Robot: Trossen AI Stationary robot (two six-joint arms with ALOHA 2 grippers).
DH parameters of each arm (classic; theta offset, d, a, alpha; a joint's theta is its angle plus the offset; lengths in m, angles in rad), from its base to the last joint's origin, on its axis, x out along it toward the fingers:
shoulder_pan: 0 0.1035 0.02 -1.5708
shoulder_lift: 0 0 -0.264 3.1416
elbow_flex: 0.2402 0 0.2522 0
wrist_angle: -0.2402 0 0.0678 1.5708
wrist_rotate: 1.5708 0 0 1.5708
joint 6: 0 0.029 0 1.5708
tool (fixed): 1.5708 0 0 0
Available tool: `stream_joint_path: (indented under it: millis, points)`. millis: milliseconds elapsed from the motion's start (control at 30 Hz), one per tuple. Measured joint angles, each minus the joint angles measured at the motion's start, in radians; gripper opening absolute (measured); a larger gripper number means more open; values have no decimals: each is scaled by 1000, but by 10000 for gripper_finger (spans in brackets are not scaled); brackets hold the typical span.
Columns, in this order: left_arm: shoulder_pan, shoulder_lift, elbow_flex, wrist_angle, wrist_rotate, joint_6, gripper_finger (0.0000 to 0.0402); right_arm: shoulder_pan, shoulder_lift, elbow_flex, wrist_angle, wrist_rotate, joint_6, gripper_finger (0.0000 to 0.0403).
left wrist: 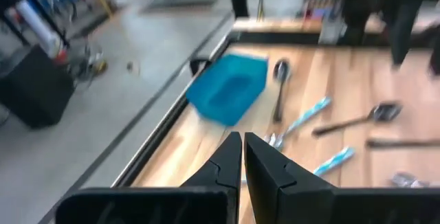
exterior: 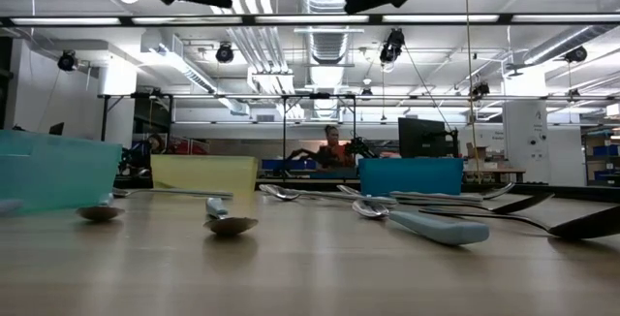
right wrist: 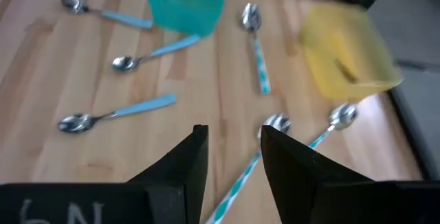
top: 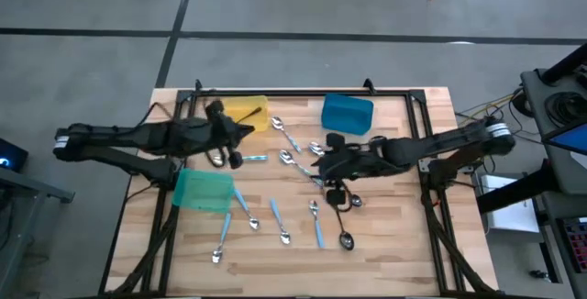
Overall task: Sort silverware by color (type)
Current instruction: Put the blue patterned spoon into the green bin
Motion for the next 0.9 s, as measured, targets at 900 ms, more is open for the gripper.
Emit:
stream_joint_path:
  millis: [900]
  points:
    - [510, 506, 217, -546, 448, 17, 1, -27, -334, -398, 301, 34, -262, 125]
